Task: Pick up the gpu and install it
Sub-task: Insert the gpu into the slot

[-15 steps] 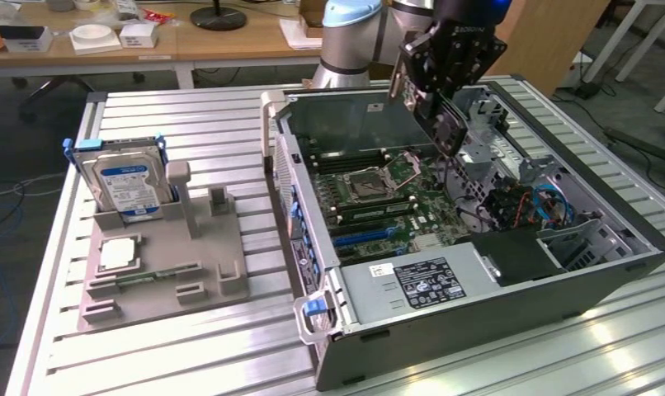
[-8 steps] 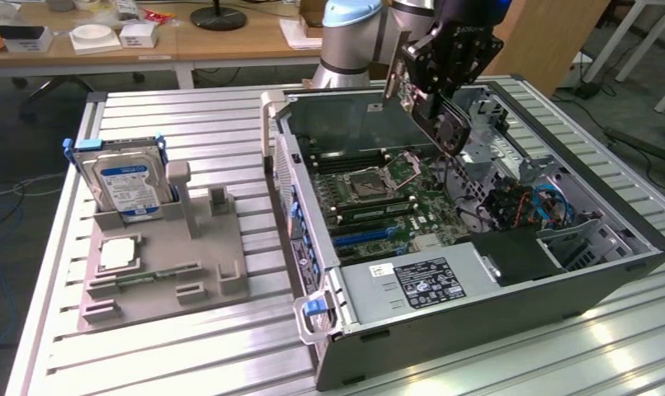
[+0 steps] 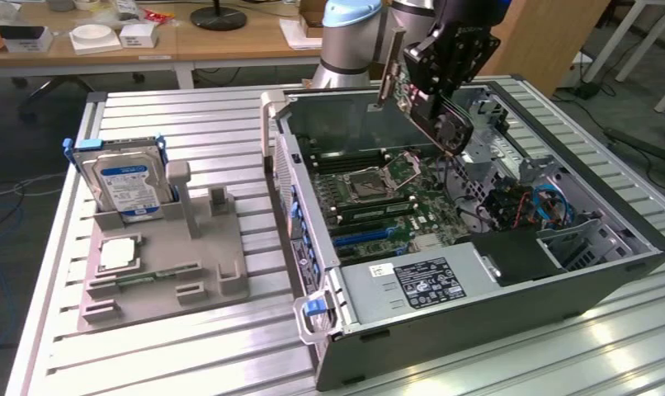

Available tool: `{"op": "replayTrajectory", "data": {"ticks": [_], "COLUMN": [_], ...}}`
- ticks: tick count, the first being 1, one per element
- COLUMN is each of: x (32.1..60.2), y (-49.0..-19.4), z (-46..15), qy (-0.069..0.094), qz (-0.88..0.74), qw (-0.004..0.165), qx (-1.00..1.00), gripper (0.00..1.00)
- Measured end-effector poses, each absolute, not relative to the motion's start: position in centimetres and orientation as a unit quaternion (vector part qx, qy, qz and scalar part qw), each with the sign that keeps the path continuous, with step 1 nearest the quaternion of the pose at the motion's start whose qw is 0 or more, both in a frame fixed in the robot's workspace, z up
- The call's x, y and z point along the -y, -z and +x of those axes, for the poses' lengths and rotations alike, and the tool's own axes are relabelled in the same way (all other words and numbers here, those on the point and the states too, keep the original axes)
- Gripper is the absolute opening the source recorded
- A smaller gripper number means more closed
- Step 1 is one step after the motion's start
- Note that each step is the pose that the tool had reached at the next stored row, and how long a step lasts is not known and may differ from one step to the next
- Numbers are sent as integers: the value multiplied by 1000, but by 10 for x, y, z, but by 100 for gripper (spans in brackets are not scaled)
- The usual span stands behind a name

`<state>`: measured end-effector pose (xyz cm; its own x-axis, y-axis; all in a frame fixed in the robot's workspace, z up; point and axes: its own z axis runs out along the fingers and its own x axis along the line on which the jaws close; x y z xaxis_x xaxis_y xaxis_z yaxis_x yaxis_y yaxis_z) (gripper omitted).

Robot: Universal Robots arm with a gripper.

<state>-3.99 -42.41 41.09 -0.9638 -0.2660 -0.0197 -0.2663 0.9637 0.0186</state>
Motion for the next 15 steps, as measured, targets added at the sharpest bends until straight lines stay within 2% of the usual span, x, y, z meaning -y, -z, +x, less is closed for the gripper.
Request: {"op": "replayTrajectory", "data": {"ticks": [15], "x": [425], "y": [-411], "z": [-41], "qy": [-11], "qz": [-186], "qw": [8], "qx": [-982], "gripper": [27]}}
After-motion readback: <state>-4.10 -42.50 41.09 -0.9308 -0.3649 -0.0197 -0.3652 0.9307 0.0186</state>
